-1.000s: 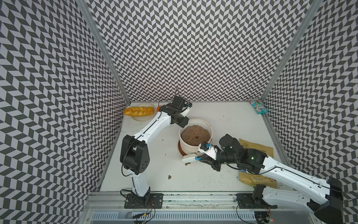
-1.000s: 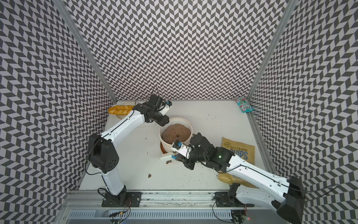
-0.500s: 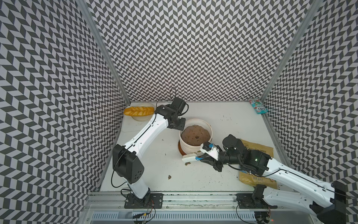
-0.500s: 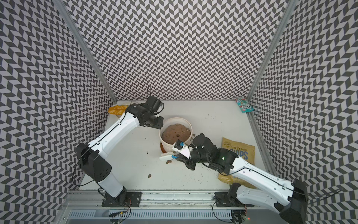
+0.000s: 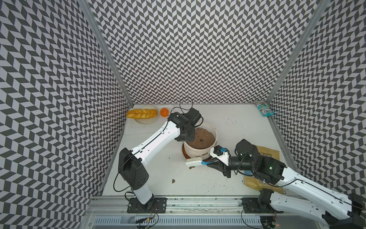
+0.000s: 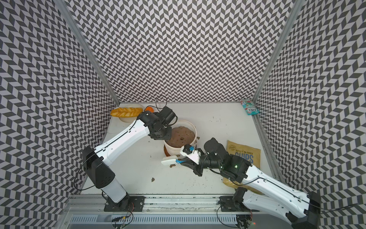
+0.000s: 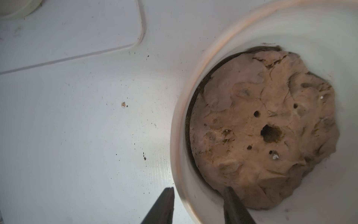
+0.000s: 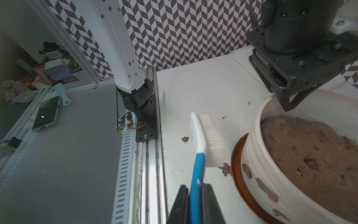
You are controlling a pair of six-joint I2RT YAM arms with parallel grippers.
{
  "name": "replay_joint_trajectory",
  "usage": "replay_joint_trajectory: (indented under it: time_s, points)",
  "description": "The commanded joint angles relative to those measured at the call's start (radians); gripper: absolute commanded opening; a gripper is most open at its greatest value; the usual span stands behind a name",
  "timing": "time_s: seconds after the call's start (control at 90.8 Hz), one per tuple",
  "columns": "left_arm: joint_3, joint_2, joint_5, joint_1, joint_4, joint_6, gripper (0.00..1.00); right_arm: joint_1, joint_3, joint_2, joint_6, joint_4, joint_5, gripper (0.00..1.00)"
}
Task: Scrub the dried mud off the ceramic pot
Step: Brush off the soil from the pot.
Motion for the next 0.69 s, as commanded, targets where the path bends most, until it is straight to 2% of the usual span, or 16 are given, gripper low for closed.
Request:
replay_joint_trajectory:
  time_s: [0.0, 0.132, 0.353, 0.496, 0.683]
  points:
    - [-0.021, -0.004, -0.032, -0.019, -0.039, -0.089, 0.43, -0.002, -0.010, -0.029, 0.015, 0.065, -0.024, 0.00]
    - [-0.030, 0.005, -0.043, -0.042, -0.066, -0.129, 0.43, -0.001, -0.014, -0.044, 0.018, 0.062, -0.046, 0.00]
    - [-0.054, 0.035, -0.017, -0.057, -0.011, -0.136, 0.40, 0.004, -0.028, -0.075, 0.029, 0.062, -0.036, 0.00]
    - [-0.061, 0.038, -0.039, -0.057, -0.025, -0.149, 0.36, 0.008, -0.027, -0.076, 0.030, 0.062, -0.035, 0.00]
    - [-0.056, 0.054, -0.047, -0.057, -0.024, -0.145, 0.25, 0.007, -0.031, -0.074, 0.035, 0.062, -0.024, 0.00]
